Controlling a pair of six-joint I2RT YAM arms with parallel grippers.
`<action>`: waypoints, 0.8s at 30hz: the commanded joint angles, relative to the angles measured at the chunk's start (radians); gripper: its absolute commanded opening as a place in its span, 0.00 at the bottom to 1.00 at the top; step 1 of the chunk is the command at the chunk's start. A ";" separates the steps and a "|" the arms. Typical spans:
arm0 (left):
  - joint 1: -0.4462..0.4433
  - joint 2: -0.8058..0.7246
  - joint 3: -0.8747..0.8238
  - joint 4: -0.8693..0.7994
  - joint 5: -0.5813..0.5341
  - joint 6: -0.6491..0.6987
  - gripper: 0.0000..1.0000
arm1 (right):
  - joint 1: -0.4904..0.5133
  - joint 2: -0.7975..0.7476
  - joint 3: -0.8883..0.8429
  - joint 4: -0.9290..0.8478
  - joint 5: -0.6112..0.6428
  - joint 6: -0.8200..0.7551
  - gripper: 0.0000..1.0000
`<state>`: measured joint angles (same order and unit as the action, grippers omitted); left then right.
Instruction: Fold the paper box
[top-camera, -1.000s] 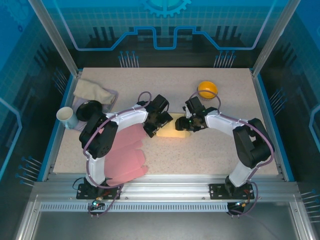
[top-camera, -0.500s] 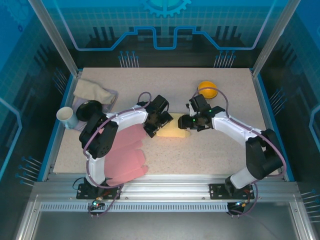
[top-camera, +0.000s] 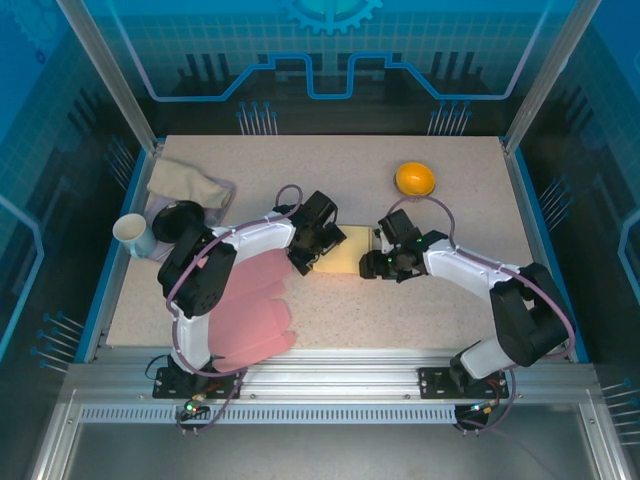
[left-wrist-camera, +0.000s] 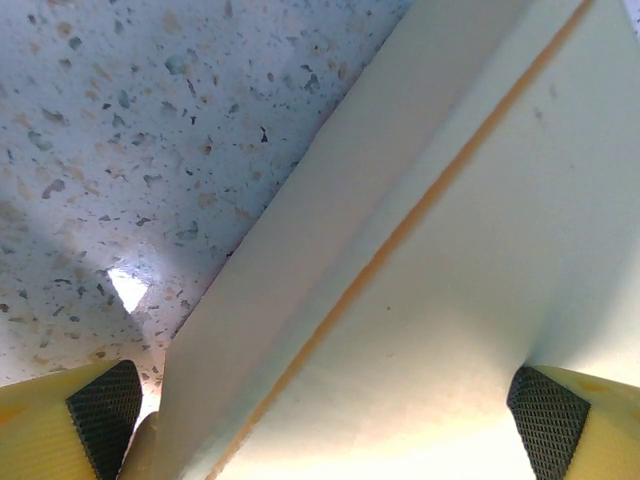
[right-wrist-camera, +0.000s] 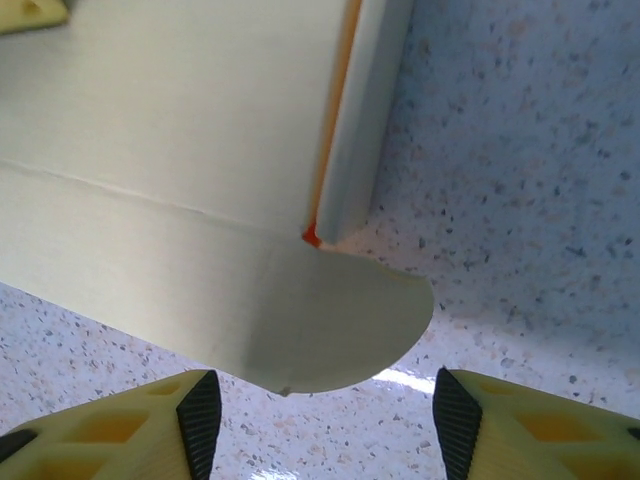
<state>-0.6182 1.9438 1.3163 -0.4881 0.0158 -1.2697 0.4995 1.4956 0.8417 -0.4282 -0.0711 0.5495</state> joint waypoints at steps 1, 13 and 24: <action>0.005 0.008 -0.038 -0.056 -0.034 0.004 0.99 | 0.014 0.016 -0.017 0.068 -0.034 0.030 0.60; 0.006 -0.008 -0.056 -0.058 -0.048 0.004 0.99 | 0.043 0.061 -0.029 0.172 -0.076 0.056 0.58; 0.005 -0.013 -0.055 -0.062 -0.053 0.008 0.99 | 0.051 0.064 -0.012 0.160 -0.041 0.037 0.47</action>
<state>-0.6174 1.9335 1.2984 -0.4690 0.0113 -1.2659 0.5316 1.5452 0.8188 -0.2756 -0.1131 0.5922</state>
